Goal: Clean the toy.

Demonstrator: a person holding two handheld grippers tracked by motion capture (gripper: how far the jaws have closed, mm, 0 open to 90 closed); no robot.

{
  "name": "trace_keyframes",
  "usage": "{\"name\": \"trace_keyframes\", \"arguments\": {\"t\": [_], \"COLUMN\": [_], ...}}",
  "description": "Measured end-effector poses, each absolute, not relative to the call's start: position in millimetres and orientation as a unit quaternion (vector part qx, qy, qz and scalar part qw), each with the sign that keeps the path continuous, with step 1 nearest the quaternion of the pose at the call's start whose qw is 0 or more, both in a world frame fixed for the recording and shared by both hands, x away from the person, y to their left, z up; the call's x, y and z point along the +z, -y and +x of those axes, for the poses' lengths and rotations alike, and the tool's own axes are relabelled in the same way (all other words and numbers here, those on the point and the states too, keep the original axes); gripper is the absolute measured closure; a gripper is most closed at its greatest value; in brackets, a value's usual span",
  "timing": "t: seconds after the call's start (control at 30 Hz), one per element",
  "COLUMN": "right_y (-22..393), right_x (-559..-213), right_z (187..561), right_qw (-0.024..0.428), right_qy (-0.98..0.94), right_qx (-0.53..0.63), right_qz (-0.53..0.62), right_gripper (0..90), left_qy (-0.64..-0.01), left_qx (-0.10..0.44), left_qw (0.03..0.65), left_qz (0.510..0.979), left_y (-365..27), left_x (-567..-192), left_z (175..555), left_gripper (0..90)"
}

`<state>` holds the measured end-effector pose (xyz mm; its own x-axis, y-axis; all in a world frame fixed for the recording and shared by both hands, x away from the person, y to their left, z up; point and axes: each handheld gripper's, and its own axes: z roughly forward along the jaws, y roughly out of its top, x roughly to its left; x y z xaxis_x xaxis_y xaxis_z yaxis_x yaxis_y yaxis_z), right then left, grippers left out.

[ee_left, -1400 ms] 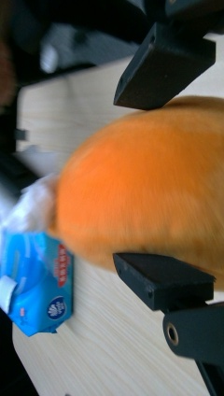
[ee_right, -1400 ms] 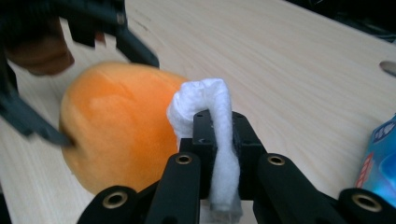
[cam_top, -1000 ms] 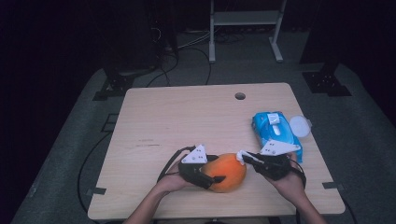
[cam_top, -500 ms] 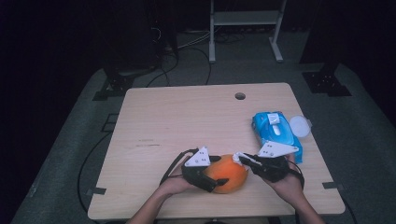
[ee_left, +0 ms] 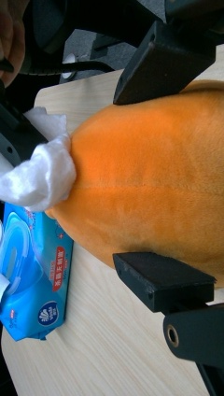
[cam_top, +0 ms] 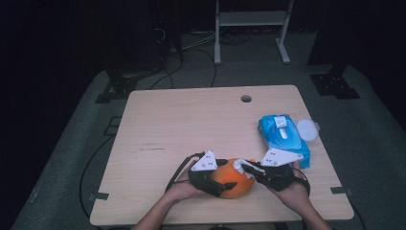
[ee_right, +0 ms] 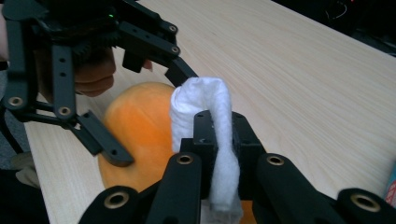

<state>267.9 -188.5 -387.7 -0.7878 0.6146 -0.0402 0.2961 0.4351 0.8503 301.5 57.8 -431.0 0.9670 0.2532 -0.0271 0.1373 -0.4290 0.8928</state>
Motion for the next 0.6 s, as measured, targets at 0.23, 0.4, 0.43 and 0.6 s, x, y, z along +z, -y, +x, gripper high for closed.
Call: {"name": "trace_keyframes", "arguments": {"t": [0.23,0.4,0.43,0.6], "right_y": [216,212,209,189], "right_x": [-399,-397,-396,-387], "right_z": [284,283,281,268], "right_qw": [0.164,0.169,0.171,0.183], "right_qy": [-0.82,-0.822,-0.824,-0.829], "right_qx": [0.445,0.441,0.441,0.45], "right_qz": [0.322,0.317,0.313,0.277], "right_gripper": [82.9,82.9,82.9,82.8], "left_qy": [-0.129,-0.122,-0.12,-0.114], "left_qx": [0.033,0.033,0.038,0.064], "left_qw": [0.523,0.52,0.519,0.51], "left_qz": [0.842,0.845,0.846,0.85], "left_y": [-69,-65,-62,-49], "left_x": [-427,-428,-428,-425], "left_z": [311,308,306,297], "left_gripper": [11.9,18.2,20.2,20.3]}}
